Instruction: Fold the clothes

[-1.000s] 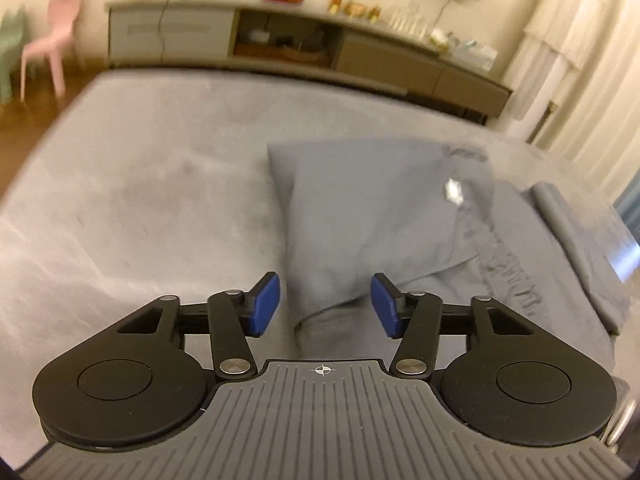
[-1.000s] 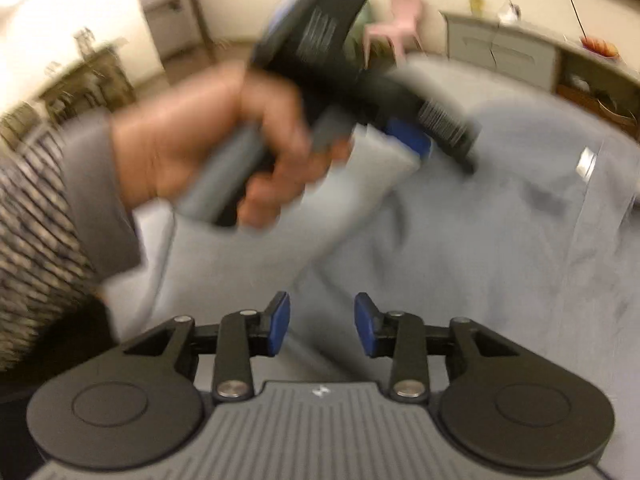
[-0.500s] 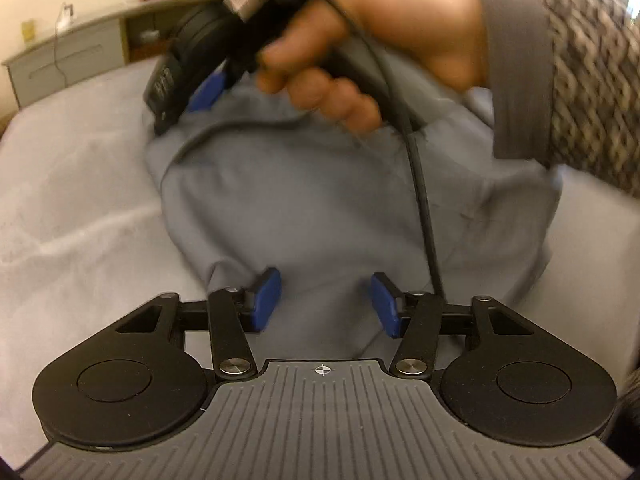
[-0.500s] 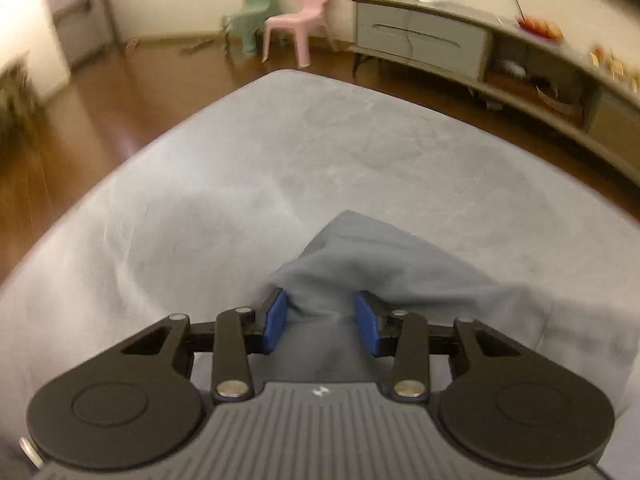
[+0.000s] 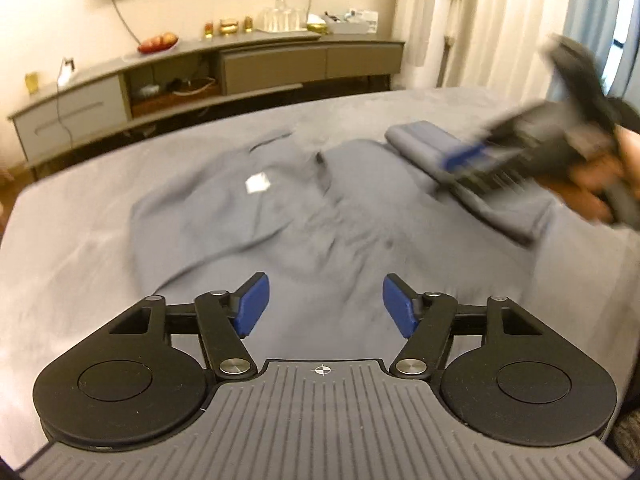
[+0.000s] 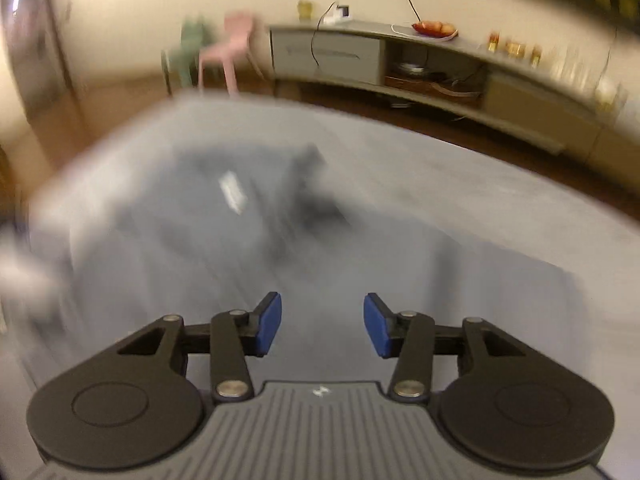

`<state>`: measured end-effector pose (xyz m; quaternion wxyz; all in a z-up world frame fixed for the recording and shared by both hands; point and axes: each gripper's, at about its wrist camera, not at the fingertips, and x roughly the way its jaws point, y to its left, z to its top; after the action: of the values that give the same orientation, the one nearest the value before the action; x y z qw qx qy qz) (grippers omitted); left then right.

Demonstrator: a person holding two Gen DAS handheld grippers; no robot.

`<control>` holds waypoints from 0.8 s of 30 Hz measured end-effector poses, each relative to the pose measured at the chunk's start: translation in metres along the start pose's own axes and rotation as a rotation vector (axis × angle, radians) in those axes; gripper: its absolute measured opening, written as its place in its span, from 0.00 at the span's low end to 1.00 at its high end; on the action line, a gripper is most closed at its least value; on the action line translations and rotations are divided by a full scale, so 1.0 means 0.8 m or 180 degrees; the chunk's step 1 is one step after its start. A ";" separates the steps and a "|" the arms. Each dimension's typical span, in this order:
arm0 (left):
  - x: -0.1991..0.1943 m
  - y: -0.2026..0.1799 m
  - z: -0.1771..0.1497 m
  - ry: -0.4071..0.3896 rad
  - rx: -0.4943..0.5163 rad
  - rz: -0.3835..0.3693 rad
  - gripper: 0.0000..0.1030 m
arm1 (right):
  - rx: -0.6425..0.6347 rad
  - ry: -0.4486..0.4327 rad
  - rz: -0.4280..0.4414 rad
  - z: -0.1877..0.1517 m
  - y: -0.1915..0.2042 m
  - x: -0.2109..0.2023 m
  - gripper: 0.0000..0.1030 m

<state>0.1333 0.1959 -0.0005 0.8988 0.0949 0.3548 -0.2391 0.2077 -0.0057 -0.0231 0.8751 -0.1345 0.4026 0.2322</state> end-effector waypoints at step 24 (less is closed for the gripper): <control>0.247 -0.012 0.106 0.0592 -0.0298 0.2087 0.50 | 0.0058 -0.0218 0.0039 -0.103 -0.049 -0.020 0.69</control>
<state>0.3042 0.0867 -0.0736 0.8951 0.1839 0.3964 0.0887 0.1662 -0.0786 -0.0617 0.8882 -0.1160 0.3753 0.2384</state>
